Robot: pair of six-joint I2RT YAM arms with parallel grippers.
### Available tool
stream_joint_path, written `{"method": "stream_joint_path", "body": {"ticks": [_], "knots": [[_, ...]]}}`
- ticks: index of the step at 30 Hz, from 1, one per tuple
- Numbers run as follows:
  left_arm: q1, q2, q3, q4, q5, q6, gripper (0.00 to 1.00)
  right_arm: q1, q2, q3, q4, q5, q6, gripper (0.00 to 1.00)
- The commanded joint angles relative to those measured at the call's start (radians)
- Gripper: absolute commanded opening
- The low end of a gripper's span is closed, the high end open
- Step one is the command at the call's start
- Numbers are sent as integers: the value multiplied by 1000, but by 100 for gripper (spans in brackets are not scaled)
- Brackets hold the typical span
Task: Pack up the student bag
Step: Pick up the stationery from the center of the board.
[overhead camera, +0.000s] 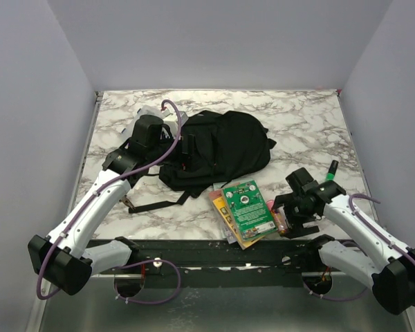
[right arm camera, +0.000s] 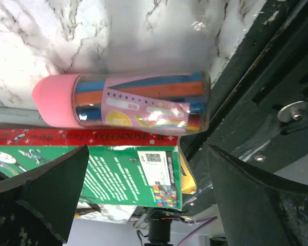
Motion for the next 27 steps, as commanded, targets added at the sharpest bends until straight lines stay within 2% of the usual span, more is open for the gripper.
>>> {"method": "stream_joint_path", "body": {"ticks": [1, 8, 14, 19, 24, 27], "knots": [[4, -12, -19, 29, 14, -2, 83, 2, 46, -28, 119, -14, 104, 100], [4, -31, -39, 44, -41, -13, 84, 1, 67, -124, 275, 31, 152, 100], [5, -20, -52, 56, -44, -20, 85, 2, 50, -119, 275, 159, 140, 100], [4, -11, -51, 63, -23, -27, 85, 2, 45, -26, 223, 229, 34, 100], [5, -8, -50, 65, -10, -27, 85, 1, 87, 118, 143, 339, -175, 100], [5, -9, -51, 67, -5, -24, 85, 2, 88, 143, 110, 345, -193, 100]]}}
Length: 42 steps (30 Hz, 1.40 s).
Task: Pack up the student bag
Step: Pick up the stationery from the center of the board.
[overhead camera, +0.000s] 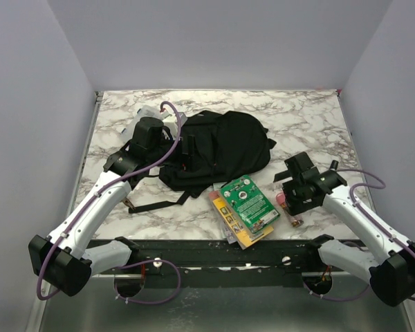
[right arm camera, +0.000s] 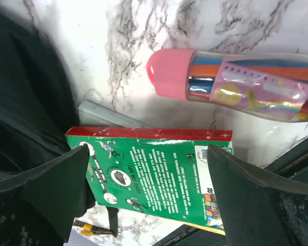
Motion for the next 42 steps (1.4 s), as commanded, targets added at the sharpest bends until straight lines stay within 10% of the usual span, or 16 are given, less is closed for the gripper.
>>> {"method": "stream_joint_path", "body": {"ticks": [1, 10, 34, 42], "knots": [[5, 1, -8, 20, 20, -1, 85, 0, -1, 35, -110, 89, -75, 100], [5, 10, -11, 27, 50, -8, 85, -49, 23, 4, -281, 174, 245, 100], [5, 1, -25, 29, 50, -1, 85, -211, 181, -35, -175, 67, 127, 100], [5, 11, -30, 30, 32, -2, 85, -211, 190, -63, -46, 70, 122, 85]]}}
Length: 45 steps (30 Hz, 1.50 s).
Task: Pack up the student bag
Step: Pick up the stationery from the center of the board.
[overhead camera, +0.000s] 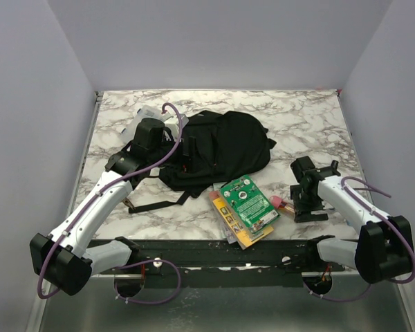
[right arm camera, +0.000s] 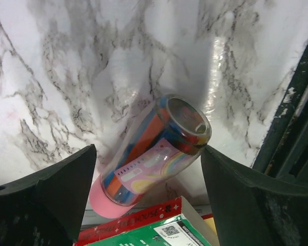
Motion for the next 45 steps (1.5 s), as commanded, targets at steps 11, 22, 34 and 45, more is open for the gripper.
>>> {"method": "stream_joint_path", "body": {"ticks": [11, 22, 34, 45], "knots": [[3, 29, -21, 20, -82, -16, 85, -6, 76, -49, 130, 43, -97, 52], [2, 236, 66, 21, -184, -156, 71, -6, -117, 68, 263, 316, -418, 6], [-63, 676, 546, -212, -504, -141, 67, -6, -220, 152, 829, -67, -1116, 1], [-101, 979, 886, -393, -625, -32, 61, -4, -126, 143, 1003, -469, -1099, 1]]}}
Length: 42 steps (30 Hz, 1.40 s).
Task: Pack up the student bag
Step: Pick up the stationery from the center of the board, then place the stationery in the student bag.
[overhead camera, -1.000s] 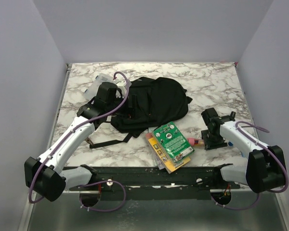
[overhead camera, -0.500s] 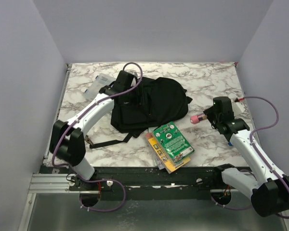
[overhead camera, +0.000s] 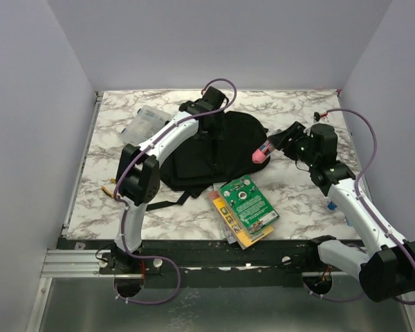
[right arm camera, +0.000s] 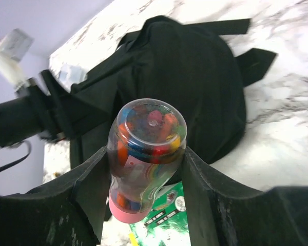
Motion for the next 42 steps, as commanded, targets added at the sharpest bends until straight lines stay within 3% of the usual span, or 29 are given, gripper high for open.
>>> {"method": "stream_joint_path", "body": {"ticks": [1, 9, 12, 16, 19, 24, 37, 42], "knots": [[-9, 78, 88, -118, -110, 58, 61, -1, 32, 3, 119, -184, -8, 1], [-11, 152, 127, -133, -106, 92, 55, 9, 133, 20, 194, -227, -8, 1], [-12, 163, 137, -140, -63, 104, 42, 38, 188, 43, 211, -219, -7, 1], [-9, 129, 112, -137, -69, 101, 11, 81, 272, 67, 258, -209, 8, 1], [-3, 58, 37, -74, -18, 92, 0, 108, 354, 113, 280, -202, 19, 0], [12, -72, -122, 64, 84, 56, 0, 163, 482, 150, 411, -142, 57, 1], [51, -130, -203, 153, 300, -30, 0, 246, 804, 195, 725, 25, 187, 1], [54, -106, -175, 158, 360, -37, 0, 246, 877, 201, 762, -96, 109, 1]]}}
